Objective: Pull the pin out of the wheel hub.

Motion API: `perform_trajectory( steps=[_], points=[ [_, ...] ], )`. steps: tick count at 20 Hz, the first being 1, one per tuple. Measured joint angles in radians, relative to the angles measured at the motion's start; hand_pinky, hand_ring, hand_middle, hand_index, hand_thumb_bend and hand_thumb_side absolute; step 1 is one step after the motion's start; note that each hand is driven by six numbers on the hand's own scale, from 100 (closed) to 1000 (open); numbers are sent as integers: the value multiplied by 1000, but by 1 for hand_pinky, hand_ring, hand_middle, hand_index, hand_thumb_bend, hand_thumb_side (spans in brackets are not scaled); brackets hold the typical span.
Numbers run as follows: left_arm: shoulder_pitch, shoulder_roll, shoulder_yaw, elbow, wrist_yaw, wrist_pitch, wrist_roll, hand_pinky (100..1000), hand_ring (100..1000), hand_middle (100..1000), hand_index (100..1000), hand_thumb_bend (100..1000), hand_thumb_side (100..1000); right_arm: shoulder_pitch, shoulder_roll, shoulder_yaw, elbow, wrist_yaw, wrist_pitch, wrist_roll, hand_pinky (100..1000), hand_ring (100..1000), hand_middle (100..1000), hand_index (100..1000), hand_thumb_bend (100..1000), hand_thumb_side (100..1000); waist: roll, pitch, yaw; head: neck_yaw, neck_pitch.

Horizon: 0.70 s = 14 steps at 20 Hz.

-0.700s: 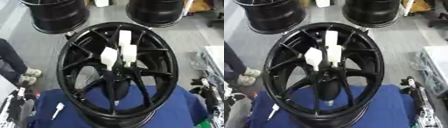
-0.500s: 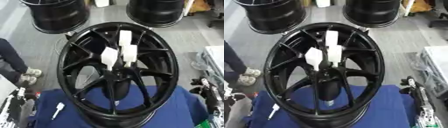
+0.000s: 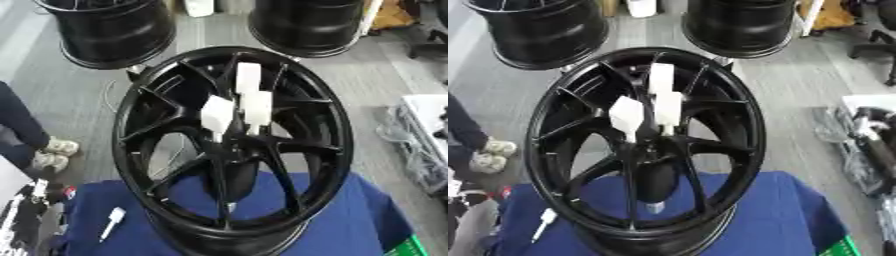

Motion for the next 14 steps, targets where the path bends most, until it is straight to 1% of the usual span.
perform_trajectory(
  steps=[1, 3, 5, 7, 10, 14],
  points=[
    [1, 0, 0, 0, 3, 0, 0, 740, 504, 549, 716, 595, 653, -31, -53, 3, -7, -1, -8, 11, 647, 512, 618, 714, 100, 410, -3, -1, 2, -3, 0],
    [5, 1, 0, -4, 9, 1, -1, 740, 504, 550, 716, 594, 653, -95, -153, 30, -14, -14, -24, 48, 654, 518, 627, 721, 100, 370, -11, -4, 4, -12, -1],
    [7, 1, 0, -13, 16, 4, -4, 741, 504, 549, 717, 593, 654, -154, -234, 69, -16, -35, -41, 104, 667, 534, 647, 739, 100, 292, -18, -8, 5, -19, -1],
    [7, 3, 0, -28, 21, 6, -7, 742, 503, 549, 717, 590, 654, -211, -298, 119, -20, -48, -58, 179, 678, 552, 670, 758, 100, 257, -19, -9, 6, -26, -4],
    [7, 11, 0, -65, 23, 11, -13, 743, 502, 548, 717, 588, 653, -295, -359, 202, -27, -53, -80, 314, 694, 581, 705, 784, 100, 226, -21, -13, 15, -38, -9],
    [6, 15, -1, -131, 25, 26, -27, 743, 501, 546, 716, 575, 653, -420, -390, 314, -35, -51, -103, 493, 707, 608, 725, 817, 100, 166, -22, -13, 22, -60, -9]
  ],
)
